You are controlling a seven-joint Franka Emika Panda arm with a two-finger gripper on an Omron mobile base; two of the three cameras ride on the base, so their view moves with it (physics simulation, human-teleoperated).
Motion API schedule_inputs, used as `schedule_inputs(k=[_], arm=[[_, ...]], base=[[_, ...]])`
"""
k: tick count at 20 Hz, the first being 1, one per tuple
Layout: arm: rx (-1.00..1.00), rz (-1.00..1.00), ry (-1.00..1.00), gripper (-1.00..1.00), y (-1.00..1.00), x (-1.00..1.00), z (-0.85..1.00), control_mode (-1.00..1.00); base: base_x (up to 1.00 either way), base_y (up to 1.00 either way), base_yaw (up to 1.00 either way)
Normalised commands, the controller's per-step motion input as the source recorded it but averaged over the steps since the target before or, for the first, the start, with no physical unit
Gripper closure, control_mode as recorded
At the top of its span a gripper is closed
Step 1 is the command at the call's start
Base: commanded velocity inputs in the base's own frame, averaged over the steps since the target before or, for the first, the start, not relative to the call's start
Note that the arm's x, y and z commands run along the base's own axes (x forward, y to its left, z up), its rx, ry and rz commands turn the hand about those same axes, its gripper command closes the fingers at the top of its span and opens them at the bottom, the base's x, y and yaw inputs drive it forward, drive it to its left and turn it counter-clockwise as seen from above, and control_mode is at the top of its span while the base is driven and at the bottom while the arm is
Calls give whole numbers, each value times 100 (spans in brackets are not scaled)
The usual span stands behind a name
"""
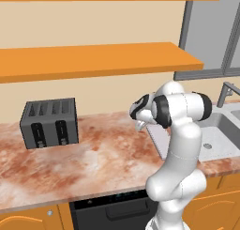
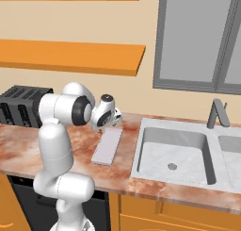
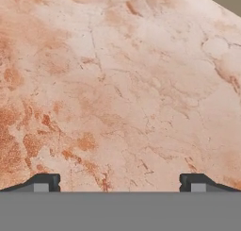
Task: The ice cube tray has been filled with water. Take the tray and place it in the freezer to make ice. Close the freezer door after placing the tray.
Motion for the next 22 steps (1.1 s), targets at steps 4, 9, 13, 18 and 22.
schedule_inputs(k=[4, 9, 13, 18, 22], arm=[[0, 0, 1, -100, 0, 0, -28, -100], [-3, 1, 0, -100, 0, -22, -33, -100], [-7, 0, 0, -100, -8, -31, -36, -100], [-7, 0, -1, -100, -21, -43, -29, -100], [-1, 0, 0, -100, -41, -52, -23, -100]], base=[[0, 0, 0], [0, 0, 0], [0, 0, 0], [0, 0, 0], [0, 0, 0]])
